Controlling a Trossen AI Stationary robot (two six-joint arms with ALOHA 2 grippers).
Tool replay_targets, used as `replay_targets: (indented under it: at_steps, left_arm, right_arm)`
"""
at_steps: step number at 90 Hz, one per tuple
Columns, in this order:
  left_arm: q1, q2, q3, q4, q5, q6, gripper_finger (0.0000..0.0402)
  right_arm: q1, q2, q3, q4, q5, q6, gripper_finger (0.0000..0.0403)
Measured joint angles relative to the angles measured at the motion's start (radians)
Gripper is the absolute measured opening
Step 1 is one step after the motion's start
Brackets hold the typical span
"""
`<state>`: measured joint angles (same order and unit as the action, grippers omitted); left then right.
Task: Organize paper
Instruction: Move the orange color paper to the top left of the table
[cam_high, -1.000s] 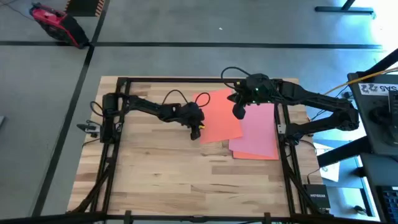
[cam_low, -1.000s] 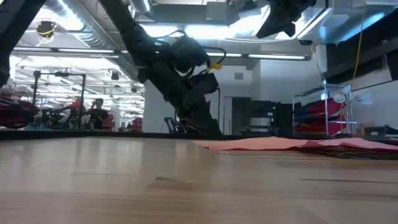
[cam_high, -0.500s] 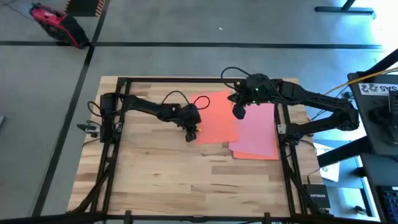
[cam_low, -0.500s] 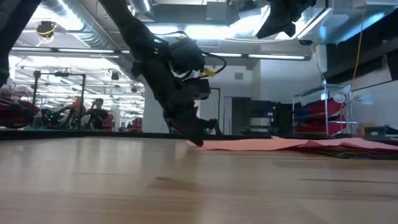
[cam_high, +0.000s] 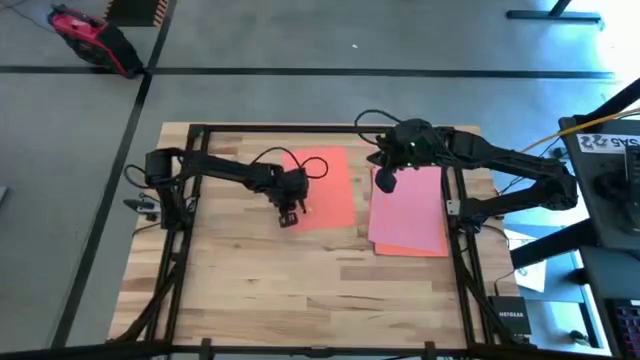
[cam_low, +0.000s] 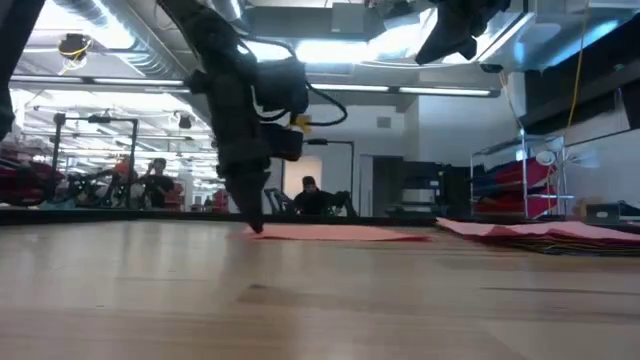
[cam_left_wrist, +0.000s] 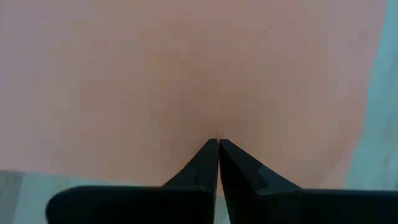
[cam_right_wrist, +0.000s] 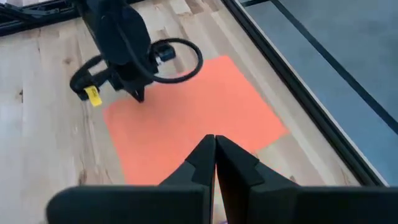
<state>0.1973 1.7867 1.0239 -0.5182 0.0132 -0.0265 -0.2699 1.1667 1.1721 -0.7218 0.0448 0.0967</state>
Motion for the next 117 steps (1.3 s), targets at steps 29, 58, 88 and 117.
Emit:
replay_targets:
  at_steps: [29,58,88,117]
  left_arm:
    - [0.011,-0.096,-0.038,-0.083,-0.025,-0.026,0.0]
    - [0.065,-0.191,-0.088,0.317,0.022,-0.27,0.0]
    - [0.038,-0.039,-0.089,0.448,-0.076,-0.549,0.0]
    - [0.02,0.024,-0.088,0.379,-0.103,-0.655,0.0]
  right_arm:
    - [0.0,0.0,0.0,-0.015,0.0,-0.004,0.0]
    - [0.0,0.0,0.0,-0.013,0.017,-0.027,0.0]
    - [0.0,0.0,0.0,-0.009,0.05,-0.028,0.0]
    - [0.0,0.0,0.0,-0.009,0.061,-0.047,0.0]
